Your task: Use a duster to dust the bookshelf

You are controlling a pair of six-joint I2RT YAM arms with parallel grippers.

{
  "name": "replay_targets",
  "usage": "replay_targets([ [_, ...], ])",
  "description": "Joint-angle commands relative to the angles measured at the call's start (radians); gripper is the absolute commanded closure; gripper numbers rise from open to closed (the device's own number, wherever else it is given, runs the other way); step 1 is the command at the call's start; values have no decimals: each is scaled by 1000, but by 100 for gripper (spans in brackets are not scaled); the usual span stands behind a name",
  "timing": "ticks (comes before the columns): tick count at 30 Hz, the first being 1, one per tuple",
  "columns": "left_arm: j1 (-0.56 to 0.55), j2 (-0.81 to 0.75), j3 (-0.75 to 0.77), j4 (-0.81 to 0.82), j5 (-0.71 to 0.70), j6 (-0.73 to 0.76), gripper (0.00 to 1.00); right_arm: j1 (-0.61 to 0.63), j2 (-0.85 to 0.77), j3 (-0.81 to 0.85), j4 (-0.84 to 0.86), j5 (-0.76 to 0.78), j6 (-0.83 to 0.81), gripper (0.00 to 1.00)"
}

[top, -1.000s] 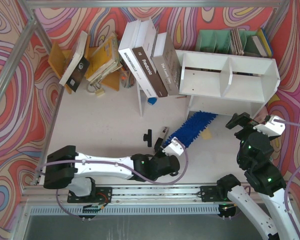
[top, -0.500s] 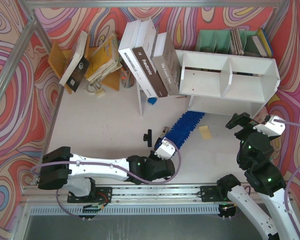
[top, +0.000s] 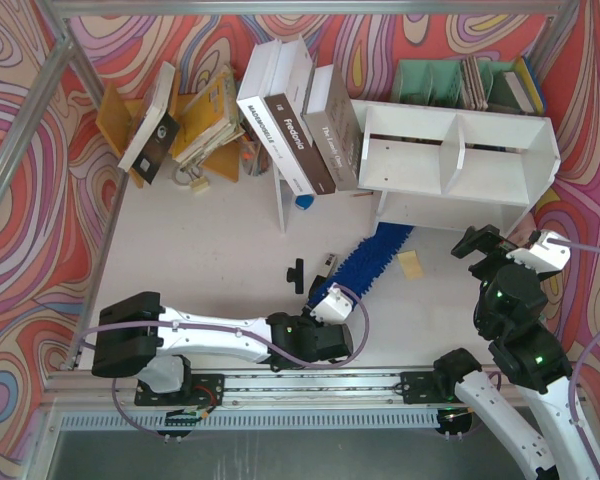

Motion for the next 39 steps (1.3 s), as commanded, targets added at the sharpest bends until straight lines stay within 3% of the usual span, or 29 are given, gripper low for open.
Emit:
replay_targets([
  [1, 8, 4, -8, -79, -40, -75, 100, 0, -6, -8, 27, 6, -4, 1],
  [19, 8, -205, 39, -66, -193, 65, 100, 0, -11, -7, 25, 9, -1, 1],
  [30, 9, -90, -23, 13, -104, 15, 100, -1, -10, -7, 25, 3, -1, 1],
  [39, 8, -1, 21, 26, -88, 42, 100, -1, -6, -8, 27, 5, -3, 1],
])
